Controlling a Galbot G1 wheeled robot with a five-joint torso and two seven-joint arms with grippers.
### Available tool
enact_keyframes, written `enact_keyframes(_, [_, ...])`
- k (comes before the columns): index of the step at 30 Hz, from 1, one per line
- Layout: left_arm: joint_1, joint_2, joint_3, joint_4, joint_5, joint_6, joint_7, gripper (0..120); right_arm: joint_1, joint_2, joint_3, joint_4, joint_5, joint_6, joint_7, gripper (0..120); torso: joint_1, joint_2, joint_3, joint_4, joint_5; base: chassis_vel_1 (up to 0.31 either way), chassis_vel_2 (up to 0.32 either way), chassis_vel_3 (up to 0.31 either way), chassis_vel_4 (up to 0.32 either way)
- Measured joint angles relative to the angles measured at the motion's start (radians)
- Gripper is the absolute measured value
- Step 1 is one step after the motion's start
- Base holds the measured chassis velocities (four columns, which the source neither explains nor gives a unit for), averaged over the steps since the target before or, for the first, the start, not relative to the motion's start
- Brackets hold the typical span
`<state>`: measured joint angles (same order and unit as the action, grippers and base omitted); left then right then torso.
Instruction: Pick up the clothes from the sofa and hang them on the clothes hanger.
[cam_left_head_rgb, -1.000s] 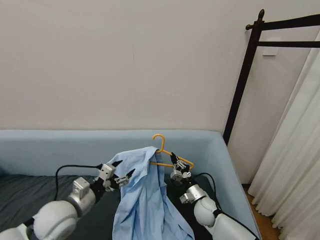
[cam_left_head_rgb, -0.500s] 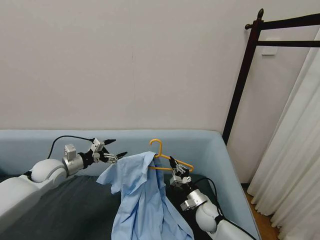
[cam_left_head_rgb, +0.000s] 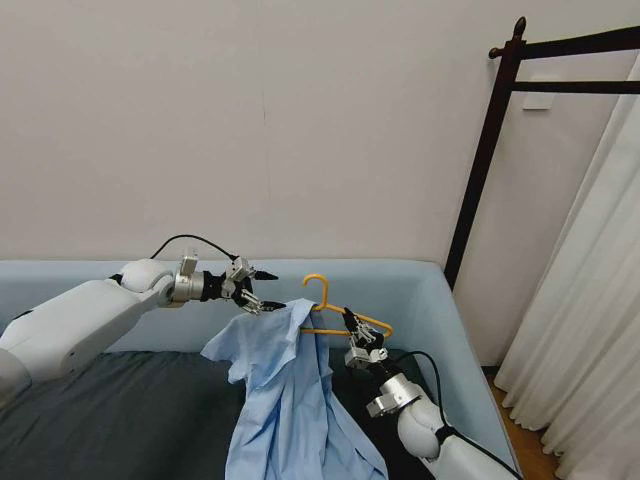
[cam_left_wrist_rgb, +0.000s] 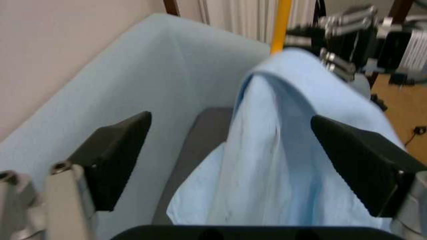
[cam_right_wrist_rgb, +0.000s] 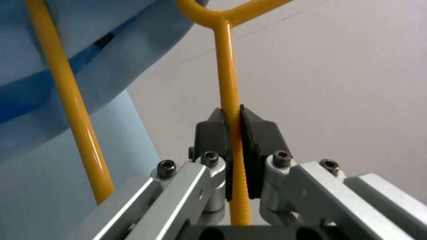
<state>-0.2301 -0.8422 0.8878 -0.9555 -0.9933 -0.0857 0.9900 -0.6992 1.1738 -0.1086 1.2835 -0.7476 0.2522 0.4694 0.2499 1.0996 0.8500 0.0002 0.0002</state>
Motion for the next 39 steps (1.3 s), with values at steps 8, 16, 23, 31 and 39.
enact_keyframes(8, [-0.001,-0.043,0.023,0.037,0.019,-0.003,0.028,63,0.013,-0.006,0.004,-0.029,-0.014,0.022,0.003,4,0.000,0.000,0.000,-0.0003,-0.0001,0.000,0.000,0.000,0.000])
enact_keyframes(16, [0.008,-0.096,0.047,0.095,0.082,-0.032,0.042,38,0.020,-0.003,-0.001,-0.022,-0.026,0.029,0.006,4,0.000,0.000,0.000,-0.0002,-0.0001,0.000,0.000,0.000,0.000])
enact_keyframes(23, [0.015,-0.129,0.041,0.133,0.086,-0.050,0.033,13,0.007,-0.009,0.000,-0.010,-0.031,0.034,0.008,4,0.000,0.000,0.000,-0.0005,-0.0001,0.000,0.000,0.000,0.000])
enact_keyframes(31, [0.019,-0.128,0.039,0.128,0.098,-0.077,0.016,4,-0.007,-0.011,0.004,0.005,-0.033,0.035,0.012,4,0.000,0.000,0.000,-0.0001,-0.0002,0.000,0.000,0.000,0.000])
enact_keyframes(39, [0.030,-0.126,0.032,0.125,0.136,-0.106,-0.003,2,-0.035,-0.021,0.001,0.049,-0.026,0.037,-0.001,14,0.000,0.000,0.000,-0.0002,-0.0001,0.000,0.000,0.000,0.000])
